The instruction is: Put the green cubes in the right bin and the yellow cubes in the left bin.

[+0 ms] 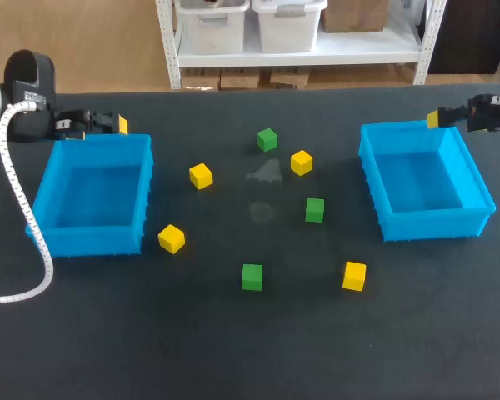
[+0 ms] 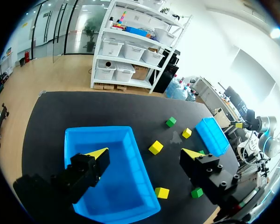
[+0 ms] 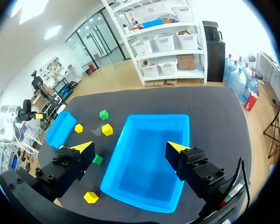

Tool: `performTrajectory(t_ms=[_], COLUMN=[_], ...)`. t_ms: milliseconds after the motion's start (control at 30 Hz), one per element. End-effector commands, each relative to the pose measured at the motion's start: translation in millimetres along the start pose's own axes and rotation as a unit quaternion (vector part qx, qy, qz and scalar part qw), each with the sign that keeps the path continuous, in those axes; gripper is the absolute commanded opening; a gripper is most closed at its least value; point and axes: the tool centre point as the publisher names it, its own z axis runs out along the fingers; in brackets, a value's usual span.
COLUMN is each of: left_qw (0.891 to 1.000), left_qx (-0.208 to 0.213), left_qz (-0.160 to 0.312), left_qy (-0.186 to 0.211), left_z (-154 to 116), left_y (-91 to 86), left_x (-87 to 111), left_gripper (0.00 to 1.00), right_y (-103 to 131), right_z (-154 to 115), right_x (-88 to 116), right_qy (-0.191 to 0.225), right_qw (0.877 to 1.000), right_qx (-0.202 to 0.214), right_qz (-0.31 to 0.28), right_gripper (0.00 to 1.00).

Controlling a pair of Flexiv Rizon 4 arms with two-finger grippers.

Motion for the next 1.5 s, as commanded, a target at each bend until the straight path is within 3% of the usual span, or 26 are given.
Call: performTrajectory(t_ms=[33, 800, 1000, 1133, 1333, 1500], left_qw=[1.000, 1.000, 1.000, 1.000, 1.000, 1.000], left_qx=[0.006, 0.006, 0.006, 0.006, 0.006, 0.006], left_qz=[0.001, 0.001, 0.001, 0.001, 0.001, 0.001], left_qy=[-0.003, -0.003, -0.003, -0.003, -0.003, -0.003], left_z=[0, 0, 0, 0, 0, 0], left_y=[2.8, 2.8, 2.8, 2.8, 2.8, 2.8], left_x=[1.3, 1.3, 1.3, 1.3, 1.3, 1.3], left_gripper=[1.00, 1.00, 1.00, 1.00, 1.00, 1.00], right_y=[0, 0, 20, 33, 49, 64], right_z=[0, 0, 13, 22, 40, 54], right_x=[0, 0, -20, -30, -35, -31], right_qy=[0.000, 0.000, 0.037, 0.057, 0.120, 0.178], right_qw=[1.000, 1.000, 0.997, 0.991, 0.972, 0.943], right_qx=[0.000, 0.000, -0.022, -0.030, -0.038, -0.037], right_qz=[0.000, 0.000, -0.070, -0.118, -0.201, -0.279], right_gripper=[1.00, 1.00, 1.00, 1.00, 1.00, 1.00])
